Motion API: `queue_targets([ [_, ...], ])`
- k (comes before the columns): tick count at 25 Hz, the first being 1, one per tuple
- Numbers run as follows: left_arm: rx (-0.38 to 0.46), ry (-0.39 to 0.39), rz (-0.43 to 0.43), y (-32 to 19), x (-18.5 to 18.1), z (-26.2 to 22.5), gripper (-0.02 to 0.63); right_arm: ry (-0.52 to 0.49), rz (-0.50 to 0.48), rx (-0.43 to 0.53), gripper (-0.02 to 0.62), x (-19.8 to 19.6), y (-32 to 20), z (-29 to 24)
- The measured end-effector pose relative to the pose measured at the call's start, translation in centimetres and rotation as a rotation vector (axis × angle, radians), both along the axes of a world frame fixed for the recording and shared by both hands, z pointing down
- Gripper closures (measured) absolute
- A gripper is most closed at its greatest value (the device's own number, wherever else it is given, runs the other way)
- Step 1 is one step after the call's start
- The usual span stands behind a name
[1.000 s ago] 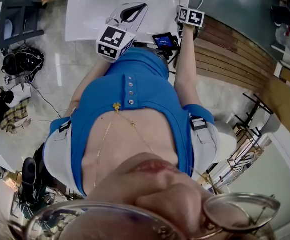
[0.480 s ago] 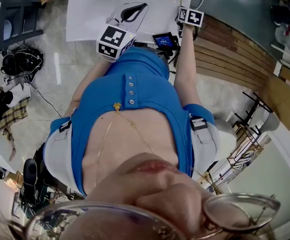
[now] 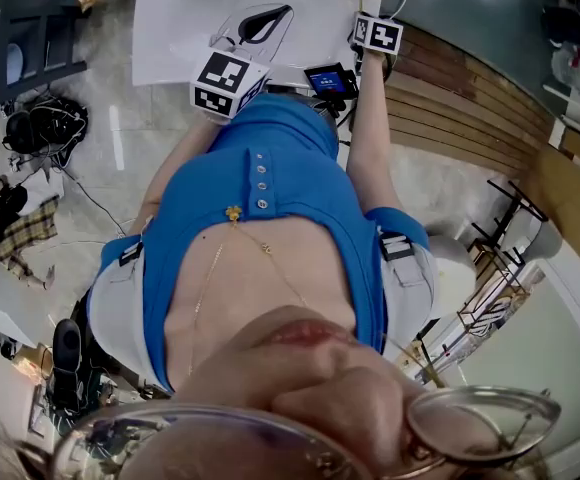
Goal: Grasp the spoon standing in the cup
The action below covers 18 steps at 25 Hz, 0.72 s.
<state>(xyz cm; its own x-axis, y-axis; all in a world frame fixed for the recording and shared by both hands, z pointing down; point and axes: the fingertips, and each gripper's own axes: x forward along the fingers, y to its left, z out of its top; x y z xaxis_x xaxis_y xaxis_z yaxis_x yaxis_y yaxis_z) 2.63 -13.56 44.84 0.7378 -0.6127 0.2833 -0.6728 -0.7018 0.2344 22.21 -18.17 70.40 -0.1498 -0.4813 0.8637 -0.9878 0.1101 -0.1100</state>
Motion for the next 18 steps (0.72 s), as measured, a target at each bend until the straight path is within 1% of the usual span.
queue_targets([
  [8, -0.003, 0.001, 0.001, 0.12, -0.02, -0.01, 0.606, 0.014, -0.002, 0.010, 0.572, -0.29, 0.12, -0.11],
  [18, -0.004, -0.001, -0.004, 0.12, -0.06, 0.17, 0.606, 0.004, -0.014, 0.012, 0.569, -0.64, -0.08, 0.04],
])
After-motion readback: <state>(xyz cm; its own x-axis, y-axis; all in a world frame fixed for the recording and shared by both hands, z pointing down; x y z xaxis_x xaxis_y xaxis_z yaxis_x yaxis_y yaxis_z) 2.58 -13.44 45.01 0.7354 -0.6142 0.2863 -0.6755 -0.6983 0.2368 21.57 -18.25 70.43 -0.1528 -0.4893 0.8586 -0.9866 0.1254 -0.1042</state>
